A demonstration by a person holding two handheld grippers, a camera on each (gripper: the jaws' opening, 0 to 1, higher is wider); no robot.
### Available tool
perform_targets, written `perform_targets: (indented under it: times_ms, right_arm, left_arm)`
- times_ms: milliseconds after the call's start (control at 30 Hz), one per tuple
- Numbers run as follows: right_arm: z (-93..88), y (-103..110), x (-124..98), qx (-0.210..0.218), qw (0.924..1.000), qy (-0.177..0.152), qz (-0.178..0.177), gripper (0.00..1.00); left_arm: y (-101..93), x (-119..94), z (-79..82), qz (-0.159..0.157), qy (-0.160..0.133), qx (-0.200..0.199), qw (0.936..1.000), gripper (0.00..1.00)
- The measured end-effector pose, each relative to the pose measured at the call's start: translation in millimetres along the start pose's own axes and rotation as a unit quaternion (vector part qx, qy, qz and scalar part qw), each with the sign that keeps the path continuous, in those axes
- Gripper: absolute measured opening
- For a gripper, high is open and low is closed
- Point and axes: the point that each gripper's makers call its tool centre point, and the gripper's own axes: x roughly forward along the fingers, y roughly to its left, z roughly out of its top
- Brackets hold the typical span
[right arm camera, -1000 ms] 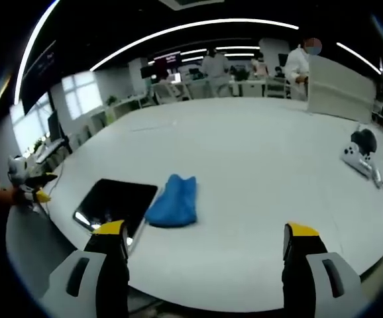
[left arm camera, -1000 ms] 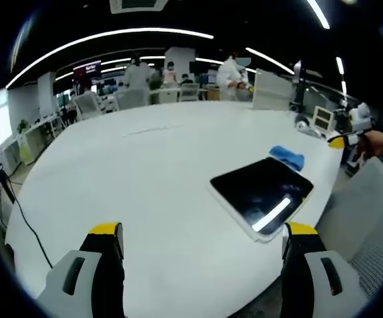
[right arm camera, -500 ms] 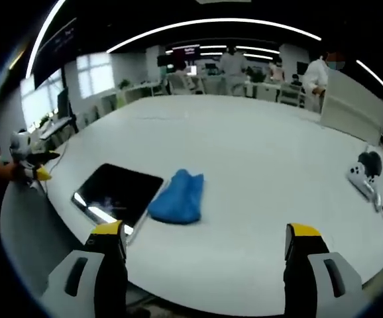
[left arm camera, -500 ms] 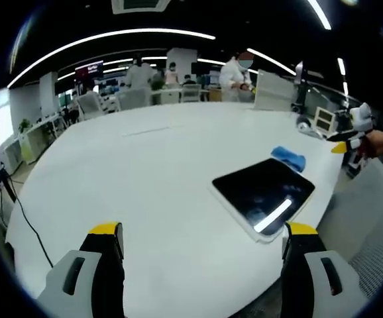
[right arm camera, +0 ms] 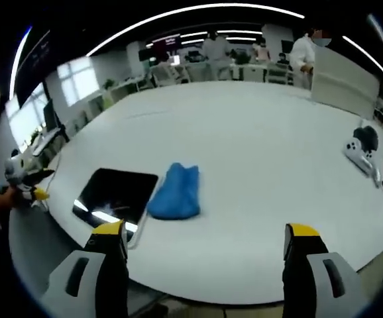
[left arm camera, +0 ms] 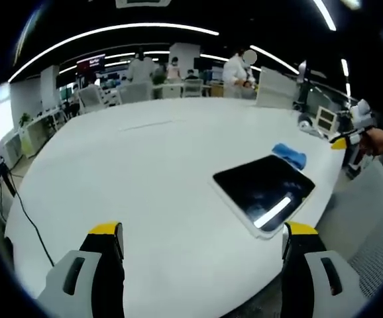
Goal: Wipe the mirror surface with the cleaning cloth until all visible marks leave the cleaned area.
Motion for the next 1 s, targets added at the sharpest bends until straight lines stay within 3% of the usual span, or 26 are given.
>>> perform_targets:
  times_ms: [67, 200, 467, 633, 1000]
  right_arm:
    - [6.5, 3, -1, -0.008, 1.0, 0.004, 0.002, 0.96]
    - [21.5, 13, 0, -0.07, 0.9973, 0.015, 0.017, 0.96]
    - [53.7, 31, 8, -0.071, 0.9962, 0.035, 0.035, 0.93]
    - [70.0, 32, 15, -0.071, 0.9955, 0.059, 0.021, 0.94]
    - [87.8, 31, 30, -0.092, 0.9883, 0.12, 0.022, 0.94]
  left_arm:
    - [0.7, 0, -0.3, 0.001, 0.0, 0.002, 1.0, 1.0]
    - [-0.1, 0, -0.2, 0.001, 0.0, 0.003, 1.0, 1.0]
    - [2.2, 0, -2.6, 0.005, 0.004, 0.003, 1.0, 1.0]
    - [4.1, -1, -3.1, 0.009, 0.006, 0.005, 0.9999, 1.0]
    - [4.0, 0, -4.4, 0.009, 0.009, 0.004, 0.9999, 1.0]
